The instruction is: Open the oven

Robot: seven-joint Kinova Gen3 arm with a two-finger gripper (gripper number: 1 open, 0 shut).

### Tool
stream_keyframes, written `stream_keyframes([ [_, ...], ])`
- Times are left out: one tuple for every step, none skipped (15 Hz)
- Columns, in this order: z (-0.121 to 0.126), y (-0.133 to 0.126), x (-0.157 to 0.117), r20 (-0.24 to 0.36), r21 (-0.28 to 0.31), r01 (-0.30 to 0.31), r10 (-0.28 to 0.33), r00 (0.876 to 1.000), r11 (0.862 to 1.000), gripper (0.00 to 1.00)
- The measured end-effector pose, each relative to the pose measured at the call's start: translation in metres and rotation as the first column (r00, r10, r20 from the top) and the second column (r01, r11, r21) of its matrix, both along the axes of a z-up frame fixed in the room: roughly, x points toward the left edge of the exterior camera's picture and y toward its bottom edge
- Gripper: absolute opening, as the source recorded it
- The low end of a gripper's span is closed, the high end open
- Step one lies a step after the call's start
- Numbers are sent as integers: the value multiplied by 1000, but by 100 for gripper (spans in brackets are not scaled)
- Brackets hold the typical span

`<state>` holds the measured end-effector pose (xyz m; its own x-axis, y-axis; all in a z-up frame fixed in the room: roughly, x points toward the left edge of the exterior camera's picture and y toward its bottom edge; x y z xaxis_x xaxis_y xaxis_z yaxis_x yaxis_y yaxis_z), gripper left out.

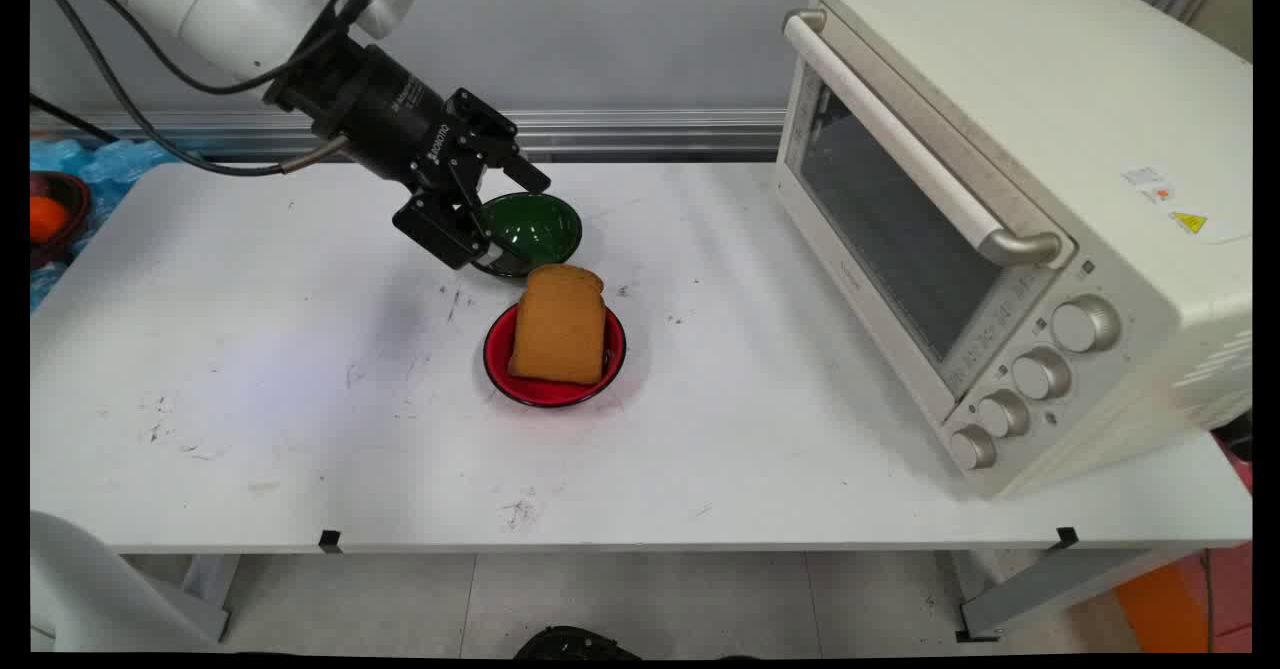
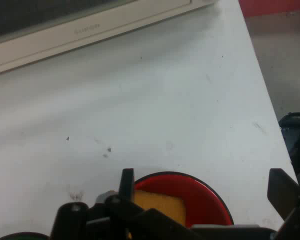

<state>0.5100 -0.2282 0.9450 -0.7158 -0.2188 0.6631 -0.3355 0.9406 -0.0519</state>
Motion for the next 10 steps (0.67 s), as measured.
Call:
stream_keyframes([
  [1, 0, 0, -2, 1, -1, 1, 1000, 1000, 100],
  [3, 0, 0, -4, 3, -3, 3, 1000, 1000, 100],
  [4, 0, 0, -6, 4, -4, 4, 1000, 1000, 100],
  [6, 0, -1, -10, 5, -6, 6, 1000, 1000, 100],
  [8, 0, -1, -14, 7, -9, 9, 1000, 1000, 100],
  [10, 0, -2, -19, 8, -12, 12, 1000, 1000, 100],
  [14, -1, -3, -26, 9, -18, 19, 999, 1000, 100],
  [17, -3, -4, -31, 6, -25, 25, 999, 1000, 100],
  [18, -4, -5, -38, -1, -33, 33, 999, 999, 100],
  [18, -6, -7, -43, -3, -39, 39, 998, 999, 100],
])
